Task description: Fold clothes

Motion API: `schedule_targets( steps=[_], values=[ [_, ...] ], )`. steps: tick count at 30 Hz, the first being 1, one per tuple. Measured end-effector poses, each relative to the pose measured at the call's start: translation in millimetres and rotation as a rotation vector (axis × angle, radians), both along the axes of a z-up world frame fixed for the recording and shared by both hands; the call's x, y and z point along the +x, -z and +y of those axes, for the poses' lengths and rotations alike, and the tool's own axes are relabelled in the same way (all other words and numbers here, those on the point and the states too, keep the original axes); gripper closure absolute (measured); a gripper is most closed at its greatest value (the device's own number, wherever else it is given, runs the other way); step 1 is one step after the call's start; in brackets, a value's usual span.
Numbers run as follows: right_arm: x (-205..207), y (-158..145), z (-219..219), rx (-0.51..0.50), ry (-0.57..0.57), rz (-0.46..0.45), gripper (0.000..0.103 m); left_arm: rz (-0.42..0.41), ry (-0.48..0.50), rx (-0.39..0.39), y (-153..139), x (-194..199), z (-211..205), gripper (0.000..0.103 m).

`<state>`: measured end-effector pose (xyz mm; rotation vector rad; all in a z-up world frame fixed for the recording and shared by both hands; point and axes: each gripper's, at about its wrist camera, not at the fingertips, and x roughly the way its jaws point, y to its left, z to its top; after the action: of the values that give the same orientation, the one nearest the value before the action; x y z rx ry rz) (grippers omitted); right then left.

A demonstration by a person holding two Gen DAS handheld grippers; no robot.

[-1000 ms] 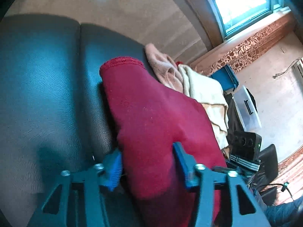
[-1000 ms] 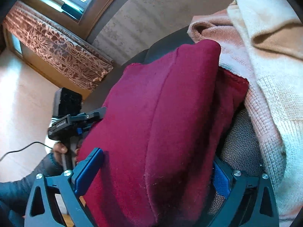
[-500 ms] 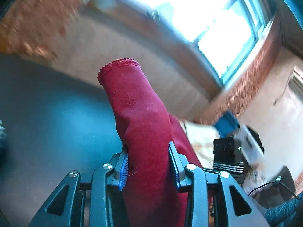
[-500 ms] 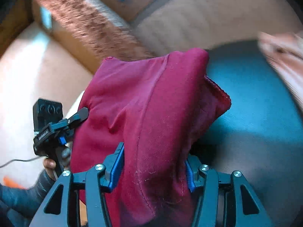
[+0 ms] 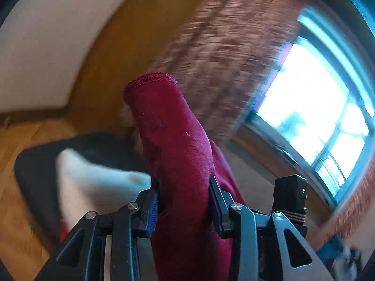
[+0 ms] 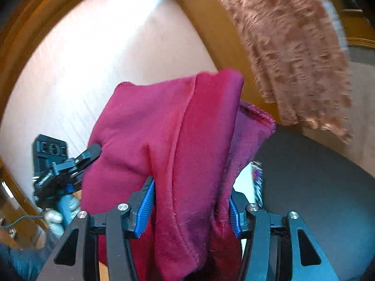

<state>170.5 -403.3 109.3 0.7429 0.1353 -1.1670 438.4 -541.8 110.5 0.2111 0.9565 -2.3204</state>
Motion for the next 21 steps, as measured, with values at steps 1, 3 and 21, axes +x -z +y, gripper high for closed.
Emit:
schedule_targets(
  steps=[1, 3, 21],
  values=[
    [3.5, 8.4, -21.0, 0.042, -0.003, 0.019, 0.050, -0.029, -0.022, 0.064, 14.5, -1.6, -16.3, 0.066],
    [5.7, 36.5, -57.3, 0.158, 0.010, 0.072, 0.051, -0.091, -0.063, 0.170, 47.0, -8.2, -41.5, 0.066],
    [7.4, 19.1, -83.5, 0.051, 0.151, 0.332, 0.018, -0.228, -0.316, 0.110, 9.3, 24.9, -18.1, 0.057]
  ],
)
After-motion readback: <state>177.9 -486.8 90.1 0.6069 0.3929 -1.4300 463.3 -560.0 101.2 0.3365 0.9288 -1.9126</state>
